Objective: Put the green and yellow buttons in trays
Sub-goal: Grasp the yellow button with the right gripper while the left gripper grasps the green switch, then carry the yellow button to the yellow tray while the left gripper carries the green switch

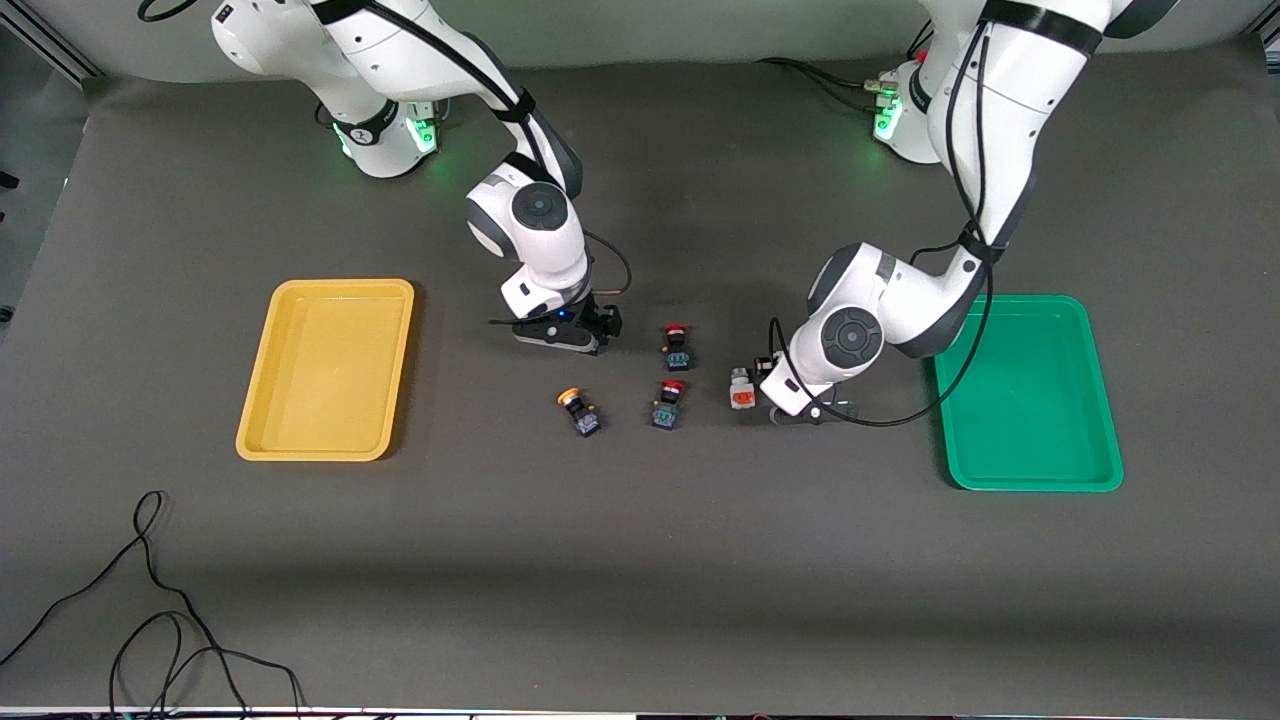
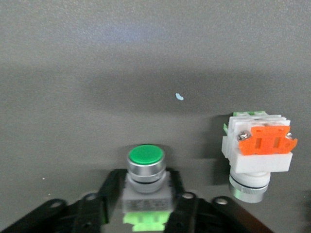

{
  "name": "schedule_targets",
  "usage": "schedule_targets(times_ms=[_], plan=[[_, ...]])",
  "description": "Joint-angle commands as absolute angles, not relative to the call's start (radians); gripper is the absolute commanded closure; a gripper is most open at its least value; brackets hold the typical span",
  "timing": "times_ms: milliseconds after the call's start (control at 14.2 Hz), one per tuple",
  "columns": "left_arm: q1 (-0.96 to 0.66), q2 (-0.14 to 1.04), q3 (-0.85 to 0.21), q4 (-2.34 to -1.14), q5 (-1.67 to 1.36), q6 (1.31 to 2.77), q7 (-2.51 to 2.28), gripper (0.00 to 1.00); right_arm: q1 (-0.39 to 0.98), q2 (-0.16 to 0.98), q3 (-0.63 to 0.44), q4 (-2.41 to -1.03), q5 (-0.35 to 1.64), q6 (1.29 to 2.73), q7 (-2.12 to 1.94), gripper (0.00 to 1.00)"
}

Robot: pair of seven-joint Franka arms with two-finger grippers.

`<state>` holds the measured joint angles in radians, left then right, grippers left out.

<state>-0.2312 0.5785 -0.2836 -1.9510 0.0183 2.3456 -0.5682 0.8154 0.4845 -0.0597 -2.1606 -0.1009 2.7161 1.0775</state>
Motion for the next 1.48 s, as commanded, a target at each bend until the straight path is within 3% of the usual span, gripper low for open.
schedule_targets(times_ms=[0,282,634,846,1057,1410], plan=[[-0.241,0.558,-0.276,-1.968,0.023,2.367,-0.612,1.00,0.822,0.485,-0.066,-2.149,-0.127,2.723,1.101,0.64],[-0.226,0.468,-0.276,-1.941,0.032,2.257,-0.638,1.00,0.819,0.444,-0.066,-2.128,-0.129,2.671,1.089,0.67],[-0.106,0.328,-0.272,-1.757,0.034,1.831,-0.403,1.00,0.808,0.305,-0.067,-1.907,-0.114,2.230,1.045,0.67],[0.059,0.290,-0.270,-1.697,0.043,1.701,-0.121,1.00,0.795,0.290,-0.087,-1.743,-0.057,2.025,0.973,0.67],[0.245,0.320,-0.270,-1.707,0.123,1.761,0.183,1.00,0.784,0.244,-0.210,-1.738,-0.008,1.962,0.702,0.67],[0.432,0.386,-0.268,-1.837,0.144,2.021,0.437,1.00,0.785,0.143,-0.509,-1.860,0.049,1.939,0.159,0.67]])
